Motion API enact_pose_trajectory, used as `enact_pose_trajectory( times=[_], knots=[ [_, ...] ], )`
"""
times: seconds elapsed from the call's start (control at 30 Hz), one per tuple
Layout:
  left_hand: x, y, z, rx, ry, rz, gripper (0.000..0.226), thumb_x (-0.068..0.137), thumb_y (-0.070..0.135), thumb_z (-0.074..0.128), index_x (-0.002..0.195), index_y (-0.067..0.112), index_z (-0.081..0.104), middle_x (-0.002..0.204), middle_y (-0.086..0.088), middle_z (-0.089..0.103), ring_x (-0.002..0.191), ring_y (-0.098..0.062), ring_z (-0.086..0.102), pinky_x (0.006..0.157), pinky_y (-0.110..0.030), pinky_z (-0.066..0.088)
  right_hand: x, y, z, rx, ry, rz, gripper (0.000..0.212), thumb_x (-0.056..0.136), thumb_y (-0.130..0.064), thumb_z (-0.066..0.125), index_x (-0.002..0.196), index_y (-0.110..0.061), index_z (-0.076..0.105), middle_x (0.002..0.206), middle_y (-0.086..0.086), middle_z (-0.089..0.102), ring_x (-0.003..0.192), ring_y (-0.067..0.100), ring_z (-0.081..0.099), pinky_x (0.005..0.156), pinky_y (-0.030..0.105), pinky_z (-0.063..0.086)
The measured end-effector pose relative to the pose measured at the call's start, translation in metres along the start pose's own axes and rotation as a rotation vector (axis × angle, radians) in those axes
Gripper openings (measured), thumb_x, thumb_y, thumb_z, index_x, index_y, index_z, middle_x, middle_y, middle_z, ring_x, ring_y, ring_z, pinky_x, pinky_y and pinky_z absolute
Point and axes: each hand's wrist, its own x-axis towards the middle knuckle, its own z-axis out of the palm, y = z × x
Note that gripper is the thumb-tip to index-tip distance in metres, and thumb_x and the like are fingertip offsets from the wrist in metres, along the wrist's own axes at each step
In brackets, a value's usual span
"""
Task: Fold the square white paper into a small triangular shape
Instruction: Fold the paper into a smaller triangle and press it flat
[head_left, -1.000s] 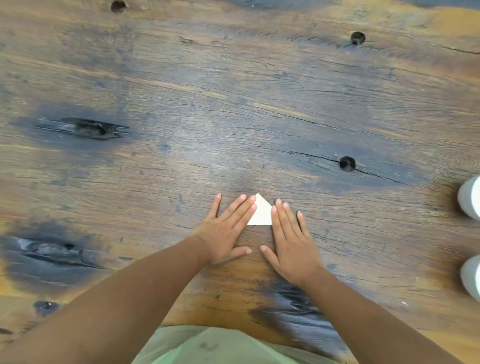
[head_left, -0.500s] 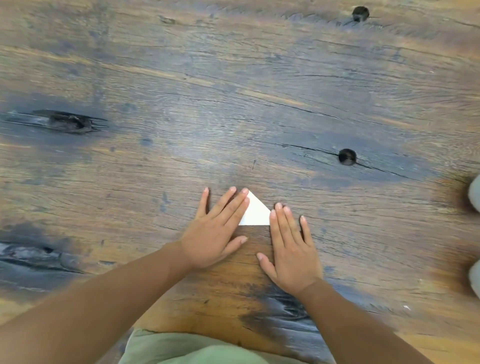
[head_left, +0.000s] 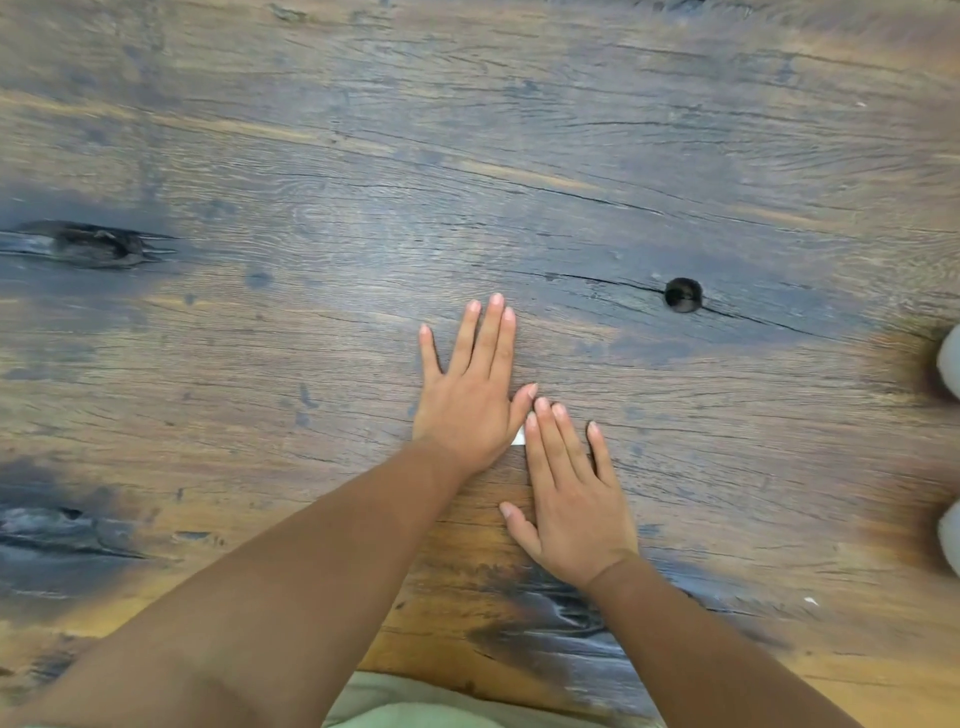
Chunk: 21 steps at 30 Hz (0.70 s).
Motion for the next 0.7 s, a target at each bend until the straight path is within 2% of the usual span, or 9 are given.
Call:
enact_pose_trajectory(
  times=[0.13, 0.37, 0.7],
  knots=[
    [0.002, 0.001, 0.003, 0.007, 0.029, -0.005, 0.076, 0.098, 0.054, 0.026, 0.158, 0.01, 0.009, 0.167, -0.006, 0.003, 0.154, -0.024, -0.001, 0.117, -0.068, 0.002, 0.001, 0.001, 0.001, 0.001, 0.007, -0.001, 0.087, 0.095, -0.061, 0.028, 0.155, -0.002, 0.007, 0.166, 0.014, 0.0, 0.153, 0.028, 0.001, 0.121, 0.055, 0.01],
    [-0.003, -0.002, -0.005, -0.017, 0.024, -0.003, 0.075, 0.1, 0.056, 0.022, 0.158, 0.01, 0.009, 0.167, -0.006, 0.005, 0.154, -0.021, 0.002, 0.118, -0.065, 0.004, 0.0, 0.001, -0.001, 0.0, 0.006, 0.011, 0.087, 0.094, -0.06, 0.031, 0.155, -0.003, 0.007, 0.165, 0.015, 0.0, 0.153, 0.027, 0.0, 0.121, 0.054, 0.01],
    [-0.079, -0.056, 0.0, -0.015, 0.015, -0.253, 0.065, 0.102, 0.046, 0.015, 0.158, 0.014, 0.003, 0.167, 0.0, -0.002, 0.153, -0.016, -0.003, 0.118, -0.065, 0.004, 0.001, 0.0, 0.005, -0.016, 0.031, 0.015, 0.089, 0.094, -0.061, 0.031, 0.155, -0.003, 0.004, 0.166, 0.014, -0.001, 0.153, 0.027, 0.0, 0.122, 0.053, 0.009]
  ],
)
